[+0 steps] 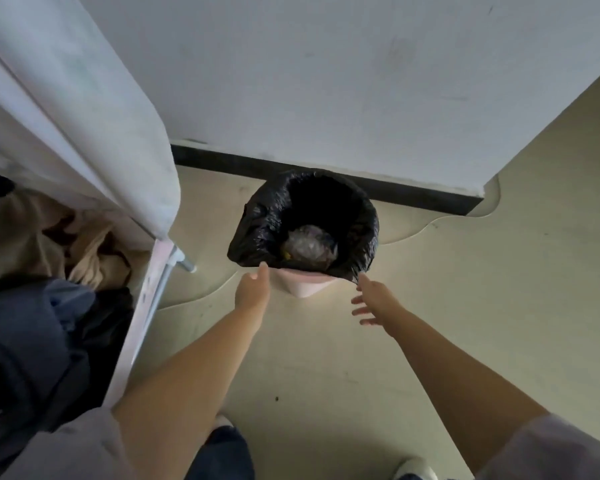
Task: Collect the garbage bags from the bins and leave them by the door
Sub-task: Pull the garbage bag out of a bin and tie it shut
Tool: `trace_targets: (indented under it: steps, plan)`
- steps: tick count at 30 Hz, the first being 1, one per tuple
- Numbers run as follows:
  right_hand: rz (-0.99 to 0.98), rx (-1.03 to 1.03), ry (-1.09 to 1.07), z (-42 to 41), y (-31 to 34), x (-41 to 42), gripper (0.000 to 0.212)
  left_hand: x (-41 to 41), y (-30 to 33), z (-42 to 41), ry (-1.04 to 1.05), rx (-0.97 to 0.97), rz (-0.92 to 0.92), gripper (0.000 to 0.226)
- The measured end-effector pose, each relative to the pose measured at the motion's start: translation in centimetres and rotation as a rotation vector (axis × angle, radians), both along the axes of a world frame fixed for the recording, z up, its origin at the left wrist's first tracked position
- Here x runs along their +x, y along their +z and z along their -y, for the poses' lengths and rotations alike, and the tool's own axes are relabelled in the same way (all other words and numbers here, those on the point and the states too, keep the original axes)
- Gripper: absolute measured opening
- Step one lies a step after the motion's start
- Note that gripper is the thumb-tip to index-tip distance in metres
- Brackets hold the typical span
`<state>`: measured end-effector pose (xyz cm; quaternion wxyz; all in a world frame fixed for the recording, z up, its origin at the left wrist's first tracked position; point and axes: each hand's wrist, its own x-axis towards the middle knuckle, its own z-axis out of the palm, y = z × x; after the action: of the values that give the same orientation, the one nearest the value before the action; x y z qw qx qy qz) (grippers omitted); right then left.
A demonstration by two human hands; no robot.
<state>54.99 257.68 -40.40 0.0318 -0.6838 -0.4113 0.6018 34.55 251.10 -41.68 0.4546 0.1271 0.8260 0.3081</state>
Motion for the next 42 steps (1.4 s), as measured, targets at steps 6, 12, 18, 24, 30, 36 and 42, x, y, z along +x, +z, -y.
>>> trace_targets:
  steps: [6, 12, 18, 24, 30, 36, 42]
  plan:
    - [-0.263, 0.201, -0.25, -6.2, -7.7, -1.1, 0.048, -3.4, -7.9, -6.5, 0.34, 0.378, 0.002, 0.057]
    - [-0.387, 0.391, -0.257, -9.9, -9.4, -0.8, 0.038, -4.5, -7.9, -10.1, 0.235, 0.585, -0.283, 0.043]
    - [-0.451, 0.288, -0.299, -9.0, -9.5, -0.2, 0.037, -3.4, -8.3, -9.8, 0.199, 0.469, -0.325, 0.04]
    - [-0.548, -0.083, -0.33, -12.2, -9.0, 1.2, 0.047, -4.6, -8.1, -10.5, 0.036, 0.488, -0.611, 0.045]
    - [-0.3, 0.068, -0.031, -12.7, -8.1, 3.8, 0.025, -3.7, -7.2, -9.6, -0.347, 0.611, -1.014, 0.049]
    - [-0.354, 0.733, -0.223, -14.9, -5.1, 2.2, 0.018, 0.4, -4.9, -10.0, -0.661, 0.671, -0.85, 0.044]
    - [-0.649, 0.732, 0.105, -10.5, -3.0, -2.1, 0.02, 4.0, -1.8, -10.6, -0.543, 0.678, -0.23, 0.035]
